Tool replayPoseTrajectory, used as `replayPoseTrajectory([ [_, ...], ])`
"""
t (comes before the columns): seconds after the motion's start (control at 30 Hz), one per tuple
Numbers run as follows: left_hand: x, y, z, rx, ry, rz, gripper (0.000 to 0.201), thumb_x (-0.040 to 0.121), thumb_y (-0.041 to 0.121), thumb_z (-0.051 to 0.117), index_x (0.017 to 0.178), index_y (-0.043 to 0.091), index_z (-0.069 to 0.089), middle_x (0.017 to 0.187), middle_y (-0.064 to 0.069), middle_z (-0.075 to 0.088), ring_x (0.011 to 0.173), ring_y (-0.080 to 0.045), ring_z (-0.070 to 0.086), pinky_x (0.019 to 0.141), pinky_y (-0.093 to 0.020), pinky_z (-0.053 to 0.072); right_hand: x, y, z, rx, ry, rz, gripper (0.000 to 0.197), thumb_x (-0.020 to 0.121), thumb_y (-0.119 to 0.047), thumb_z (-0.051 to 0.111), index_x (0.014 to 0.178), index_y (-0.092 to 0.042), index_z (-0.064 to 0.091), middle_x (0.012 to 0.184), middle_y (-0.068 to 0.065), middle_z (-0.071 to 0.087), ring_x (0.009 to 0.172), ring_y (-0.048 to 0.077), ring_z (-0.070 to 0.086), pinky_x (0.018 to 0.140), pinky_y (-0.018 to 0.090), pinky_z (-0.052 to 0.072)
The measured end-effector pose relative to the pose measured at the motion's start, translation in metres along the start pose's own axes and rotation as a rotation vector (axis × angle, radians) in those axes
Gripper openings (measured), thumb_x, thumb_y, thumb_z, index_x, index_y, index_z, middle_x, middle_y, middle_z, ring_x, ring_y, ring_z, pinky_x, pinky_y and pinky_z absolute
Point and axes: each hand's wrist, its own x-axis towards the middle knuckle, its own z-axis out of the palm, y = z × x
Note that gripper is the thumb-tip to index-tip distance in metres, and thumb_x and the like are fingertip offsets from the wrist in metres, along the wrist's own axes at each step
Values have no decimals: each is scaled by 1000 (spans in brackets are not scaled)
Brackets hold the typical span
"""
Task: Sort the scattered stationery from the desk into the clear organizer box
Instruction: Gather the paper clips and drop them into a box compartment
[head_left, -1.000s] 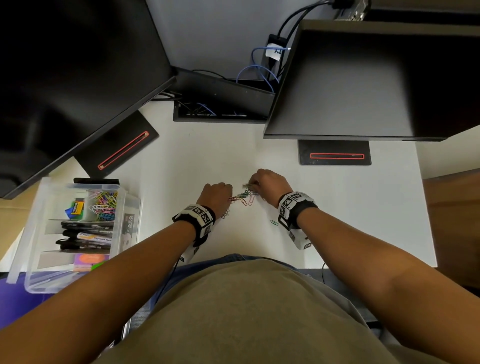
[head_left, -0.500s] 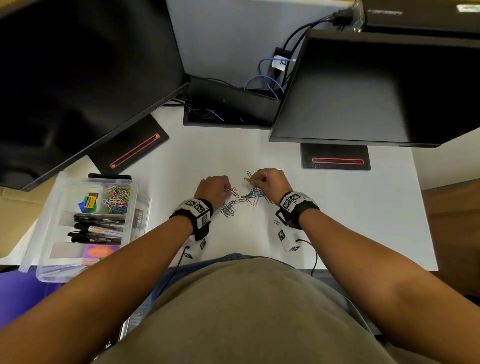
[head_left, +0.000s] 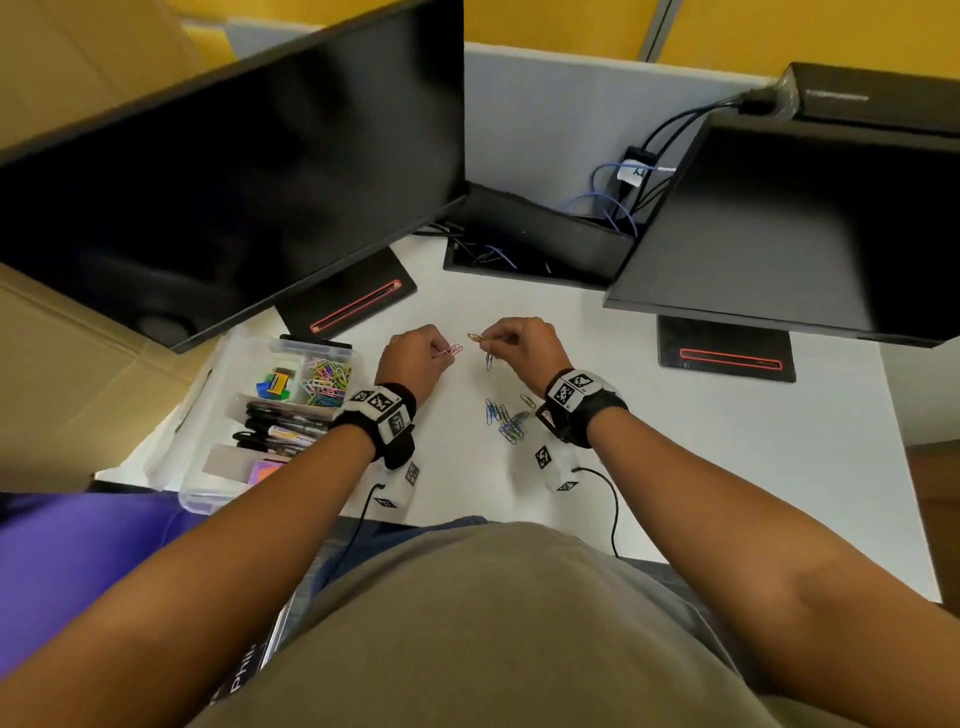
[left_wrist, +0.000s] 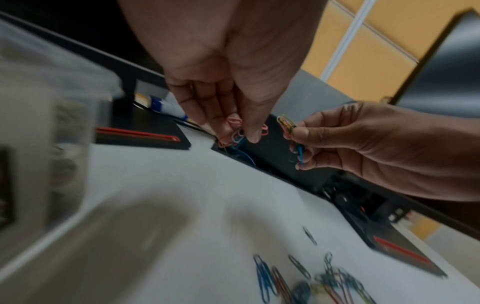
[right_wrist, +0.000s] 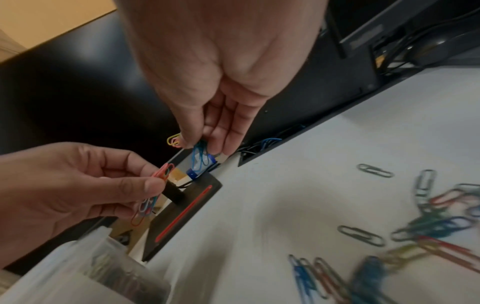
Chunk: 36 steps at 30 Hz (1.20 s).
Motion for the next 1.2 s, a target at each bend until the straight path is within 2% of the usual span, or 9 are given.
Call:
replayPoseTrajectory([
  [0.13, -4, -25, -35, -24, 75, -29, 10, 86, 24, 71, 90, 15, 68, 79, 4, 62, 79, -16, 59, 68, -25, 42, 9, -35, 20, 73, -10, -44, 10, 88, -18, 72, 95, -13, 75, 84, -3, 72, 79, 8, 65, 72, 13, 48],
  [0.4, -20, -77, -85, -23, 215, -151, 14, 88, 30, 71, 92, 18, 65, 87, 2, 66, 80, -14, 61, 75, -28, 52, 20, -89, 74, 155, -72, -109, 13, 88, -20, 72, 98, -12, 75, 86, -3, 72, 81, 8, 67, 78, 20, 54],
  [0.5, -25, -96, -88, 5, 190, -185, 18, 86, 35, 72, 92, 19, 65, 88, 1, 66, 79, -16, 62, 75, -31, 54, 20, -101, 90, 158, -95, -121, 11, 88, -18, 72, 96, -13, 74, 84, -2, 71, 80, 10, 67, 78, 24, 56],
  [0.67, -31, -110, -88, 22, 108, -177, 16, 87, 30, 72, 92, 16, 67, 88, -1, 68, 80, -17, 62, 73, -30, 51, 20, -118, 112, 139, -108, -115, 10, 87, -18, 73, 94, -11, 74, 85, 1, 72, 81, 15, 67, 78, 28, 56],
  [0.77, -34, -118, -91, -16, 91, -172, 11, 86, 27, 72, 92, 19, 69, 87, 2, 69, 80, -15, 64, 77, -31, 55, 21, -124, 123, 125, -113, -99, 11, 87, -18, 73, 94, -10, 74, 85, 2, 72, 82, 15, 67, 79, 29, 56],
  [0.83, -34, -123, -96, -14, 116, -162, 4, 89, 20, 66, 92, 21, 69, 86, 3, 69, 81, -16, 65, 78, -32, 56, 21, -128, 129, 95, -110, -104, 9, 87, -18, 72, 94, -11, 73, 84, 1, 72, 81, 14, 66, 78, 26, 55],
  [1.0, -34, -133, -109, 11, 171, -142, 19, 91, 9, 53, 90, 20, 68, 90, 0, 67, 81, -19, 61, 71, -28, 50, 19, -137, 145, -37, -125, -157, 9, 89, -21, 70, 92, -12, 72, 84, 0, 70, 76, 11, 63, 69, 19, 50],
  [1.1, -35, -140, -112, 15, 160, -150, 22, 90, 7, 50, 90, 19, 68, 93, -4, 68, 83, -23, 63, 76, -35, 54, 20, -137, 154, -195, -150, -201, 12, 91, -22, 68, 95, -12, 73, 87, 2, 71, 79, 14, 65, 73, 29, 55],
  [1.2, -36, -143, -112, 20, 156, -149, 22, 88, 6, 50, 88, 18, 68, 94, -5, 69, 85, -25, 64, 77, -38, 54, 19, -137, 160, -394, -211, -280, 15, 92, -23, 65, 100, -14, 73, 97, 6, 72, 88, 21, 66, 79, 31, 53],
])
